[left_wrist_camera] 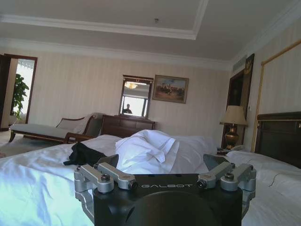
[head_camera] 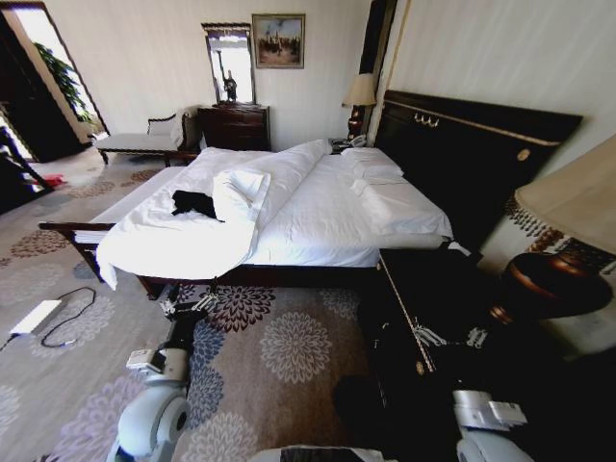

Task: Fold the clothes on the bed.

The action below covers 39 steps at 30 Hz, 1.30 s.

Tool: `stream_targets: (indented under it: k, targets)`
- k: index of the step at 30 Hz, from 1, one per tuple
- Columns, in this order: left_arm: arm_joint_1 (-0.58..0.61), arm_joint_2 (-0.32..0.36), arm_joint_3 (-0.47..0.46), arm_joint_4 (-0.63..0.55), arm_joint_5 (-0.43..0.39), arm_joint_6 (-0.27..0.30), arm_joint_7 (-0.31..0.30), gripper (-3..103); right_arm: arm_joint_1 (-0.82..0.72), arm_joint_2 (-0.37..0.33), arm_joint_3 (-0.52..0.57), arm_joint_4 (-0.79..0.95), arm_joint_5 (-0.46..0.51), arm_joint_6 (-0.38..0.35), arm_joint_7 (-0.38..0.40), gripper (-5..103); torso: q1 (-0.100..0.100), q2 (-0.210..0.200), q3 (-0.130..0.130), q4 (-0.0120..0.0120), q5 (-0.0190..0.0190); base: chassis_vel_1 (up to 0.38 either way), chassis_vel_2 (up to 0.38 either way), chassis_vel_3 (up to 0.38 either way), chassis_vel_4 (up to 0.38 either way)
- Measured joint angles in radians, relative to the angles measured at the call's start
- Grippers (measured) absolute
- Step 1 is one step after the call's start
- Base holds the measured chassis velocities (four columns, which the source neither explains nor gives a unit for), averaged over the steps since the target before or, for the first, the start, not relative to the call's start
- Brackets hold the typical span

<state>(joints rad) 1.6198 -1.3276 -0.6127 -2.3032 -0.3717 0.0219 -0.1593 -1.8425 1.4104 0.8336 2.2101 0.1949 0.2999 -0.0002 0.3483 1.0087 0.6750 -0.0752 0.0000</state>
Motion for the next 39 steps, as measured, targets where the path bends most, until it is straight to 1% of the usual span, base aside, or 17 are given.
stream_targets:
  k: [39]
  targets:
    - [0.006, -0.007, 0.003, 0.017, 0.018, -0.026, 0.004, 100, 0.021, 0.008, 0.003, -0.029, 0.006, 0.015, 0.009, 100, 0.0, 0.0, 0.0, 0.0, 0.0, -0.095, 0.095, 0.093, -0.092]
